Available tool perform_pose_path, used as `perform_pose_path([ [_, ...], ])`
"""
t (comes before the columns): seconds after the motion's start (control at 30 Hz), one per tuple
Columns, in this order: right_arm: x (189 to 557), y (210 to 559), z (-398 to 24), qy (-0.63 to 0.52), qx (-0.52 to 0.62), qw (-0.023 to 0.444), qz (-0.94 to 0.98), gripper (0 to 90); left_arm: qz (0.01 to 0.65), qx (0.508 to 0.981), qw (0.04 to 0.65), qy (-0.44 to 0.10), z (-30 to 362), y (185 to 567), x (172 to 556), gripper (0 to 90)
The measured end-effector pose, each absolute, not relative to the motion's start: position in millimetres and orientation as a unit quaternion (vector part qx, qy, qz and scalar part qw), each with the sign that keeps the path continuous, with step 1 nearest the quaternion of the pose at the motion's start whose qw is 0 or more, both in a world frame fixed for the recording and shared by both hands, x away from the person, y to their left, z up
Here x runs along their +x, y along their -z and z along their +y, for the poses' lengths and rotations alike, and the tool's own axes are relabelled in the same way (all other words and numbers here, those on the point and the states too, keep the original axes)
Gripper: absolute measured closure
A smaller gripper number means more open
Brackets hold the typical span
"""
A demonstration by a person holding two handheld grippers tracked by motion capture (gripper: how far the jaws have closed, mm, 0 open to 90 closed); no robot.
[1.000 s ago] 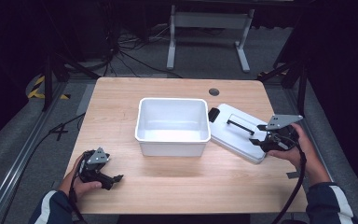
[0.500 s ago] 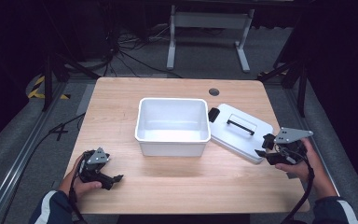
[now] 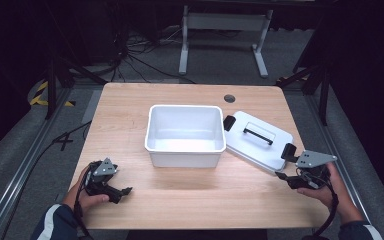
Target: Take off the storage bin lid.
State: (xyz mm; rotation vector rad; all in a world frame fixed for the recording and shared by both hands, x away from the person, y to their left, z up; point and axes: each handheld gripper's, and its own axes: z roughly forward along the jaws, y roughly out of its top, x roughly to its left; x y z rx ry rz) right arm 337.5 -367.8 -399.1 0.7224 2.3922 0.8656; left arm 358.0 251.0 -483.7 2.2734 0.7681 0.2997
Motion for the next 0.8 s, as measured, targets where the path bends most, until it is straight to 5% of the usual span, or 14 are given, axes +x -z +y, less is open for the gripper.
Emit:
perform_pose_path([
  [0.8,326.7,467.6,-397.9,-0.364,0.378,0.187,0.830,23.3,0.297,0.879,0.354,-0.116,250.9,483.7,358.1,0.5],
])
